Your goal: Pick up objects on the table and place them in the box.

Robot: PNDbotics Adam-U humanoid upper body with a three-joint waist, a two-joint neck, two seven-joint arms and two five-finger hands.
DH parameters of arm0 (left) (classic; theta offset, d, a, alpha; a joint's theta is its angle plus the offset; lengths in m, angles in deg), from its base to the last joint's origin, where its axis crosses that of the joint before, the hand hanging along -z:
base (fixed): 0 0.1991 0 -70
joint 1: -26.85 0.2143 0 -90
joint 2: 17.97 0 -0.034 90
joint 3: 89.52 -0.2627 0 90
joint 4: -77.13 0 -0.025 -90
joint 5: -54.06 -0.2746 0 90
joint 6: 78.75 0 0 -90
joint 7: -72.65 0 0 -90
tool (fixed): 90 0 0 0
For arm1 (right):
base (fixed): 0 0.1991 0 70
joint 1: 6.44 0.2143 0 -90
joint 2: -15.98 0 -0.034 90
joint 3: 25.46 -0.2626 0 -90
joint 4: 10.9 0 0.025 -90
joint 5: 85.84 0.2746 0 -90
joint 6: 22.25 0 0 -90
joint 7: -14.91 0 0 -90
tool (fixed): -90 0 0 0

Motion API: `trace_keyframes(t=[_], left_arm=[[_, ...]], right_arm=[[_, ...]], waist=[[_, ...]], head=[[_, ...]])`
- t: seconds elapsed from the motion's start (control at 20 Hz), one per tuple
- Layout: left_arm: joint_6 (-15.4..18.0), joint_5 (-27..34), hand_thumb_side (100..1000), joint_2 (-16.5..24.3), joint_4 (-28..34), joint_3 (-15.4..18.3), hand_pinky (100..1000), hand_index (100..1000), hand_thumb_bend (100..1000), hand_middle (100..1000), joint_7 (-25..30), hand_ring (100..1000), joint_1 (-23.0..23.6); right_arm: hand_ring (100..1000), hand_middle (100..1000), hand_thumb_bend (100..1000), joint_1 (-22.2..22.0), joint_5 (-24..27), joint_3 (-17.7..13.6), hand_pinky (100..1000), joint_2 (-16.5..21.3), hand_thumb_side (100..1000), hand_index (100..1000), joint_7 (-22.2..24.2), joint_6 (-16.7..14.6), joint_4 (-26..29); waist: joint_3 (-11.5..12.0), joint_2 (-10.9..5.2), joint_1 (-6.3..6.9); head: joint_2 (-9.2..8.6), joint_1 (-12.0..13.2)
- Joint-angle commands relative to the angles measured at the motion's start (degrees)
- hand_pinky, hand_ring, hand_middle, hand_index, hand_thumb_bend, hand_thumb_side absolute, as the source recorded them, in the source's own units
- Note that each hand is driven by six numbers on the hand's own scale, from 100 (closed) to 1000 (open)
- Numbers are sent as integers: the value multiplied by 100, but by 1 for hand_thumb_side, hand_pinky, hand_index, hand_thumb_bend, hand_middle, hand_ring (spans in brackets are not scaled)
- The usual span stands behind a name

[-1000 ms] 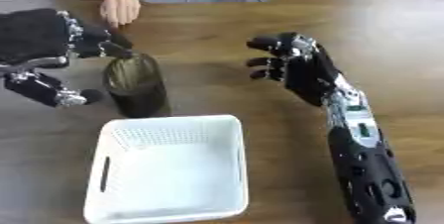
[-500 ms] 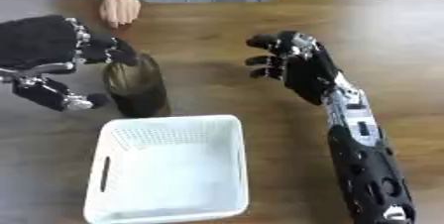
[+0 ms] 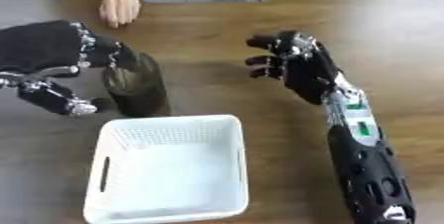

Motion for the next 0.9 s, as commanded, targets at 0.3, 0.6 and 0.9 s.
trace_keyframes(t=[0.3,0.6,0.9], left_arm=[[280,-290,272,90,-21,-8,100,843,316,717,556,145,23],[280,-433,277,64,-92,-10,100,833,330,701,588,110,63],[280,-848,285,90,-284,258,100,848,374,734,306,121,-22]], right_arm=[[829,960,100,117,-27,5,779,56,1000,942,7,-19,45],[829,961,100,143,-32,8,779,60,1000,942,7,-36,27],[829,961,100,159,-36,11,779,64,1000,942,7,-56,7]], waist=[[-18,-62,28],[-20,-43,16],[-26,-31,12]], head=[[-42,25],[-40,26],[-57,40]])
